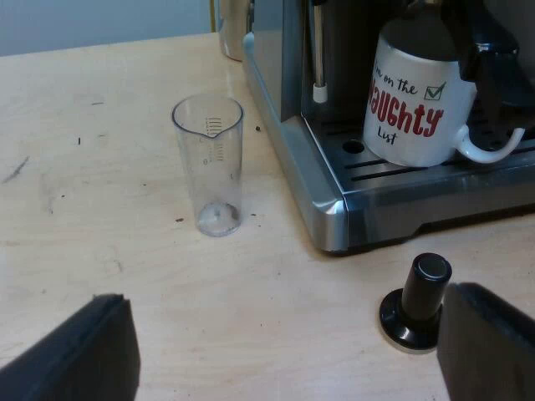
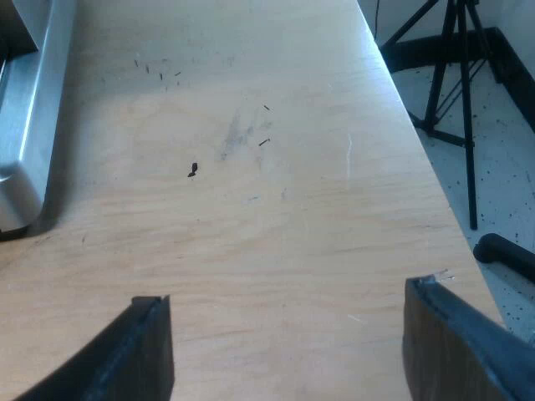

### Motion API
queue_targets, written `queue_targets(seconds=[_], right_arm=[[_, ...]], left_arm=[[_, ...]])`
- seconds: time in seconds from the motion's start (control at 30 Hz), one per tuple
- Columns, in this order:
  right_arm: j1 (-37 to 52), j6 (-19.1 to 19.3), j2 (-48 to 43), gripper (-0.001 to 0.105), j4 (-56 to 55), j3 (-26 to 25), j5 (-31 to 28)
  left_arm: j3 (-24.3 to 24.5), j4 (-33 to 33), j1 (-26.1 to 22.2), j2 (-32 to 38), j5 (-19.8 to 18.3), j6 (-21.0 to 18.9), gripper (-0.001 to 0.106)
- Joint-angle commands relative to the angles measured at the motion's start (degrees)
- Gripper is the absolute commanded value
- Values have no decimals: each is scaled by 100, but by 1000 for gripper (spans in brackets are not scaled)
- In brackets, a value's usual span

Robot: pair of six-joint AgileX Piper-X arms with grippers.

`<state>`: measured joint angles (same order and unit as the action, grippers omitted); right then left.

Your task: Remove mug from coffee machine

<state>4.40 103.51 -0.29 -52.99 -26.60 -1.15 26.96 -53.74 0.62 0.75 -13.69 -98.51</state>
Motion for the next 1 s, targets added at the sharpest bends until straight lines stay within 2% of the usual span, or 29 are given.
queue_targets(seconds=[0.03,0.13,0.3,0.43,0.53,0.63,0.77,0.87,1.0], right_arm=[[9,31,-264,60,27,-42,14],[9,31,-264,60,27,-42,14],[-10,-98,-264,60,-1,-53,28],[-7,-98,-244,60,-298,-225,299],[-7,-98,-244,60,-380,-367,442],[-7,-98,-244,60,-380,-482,545],[-190,-75,-192,60,-395,-706,778],[-461,107,47,60,-477,-915,781],[-858,362,510,60,-480,-1167,781]], left_arm=[[-5,48,-16,215,-26,-25,79],[-5,48,-16,215,-26,-25,79],[-5,48,-16,215,-355,-25,79],[101,-37,-16,199,-464,-25,79],[276,-41,28,111,-509,-353,79],[395,-39,106,59,-553,-352,79],[578,-28,306,-71,-553,-352,79],[757,29,704,-382,-541,-298,79],[790,187,975,-719,-541,-284,79]])
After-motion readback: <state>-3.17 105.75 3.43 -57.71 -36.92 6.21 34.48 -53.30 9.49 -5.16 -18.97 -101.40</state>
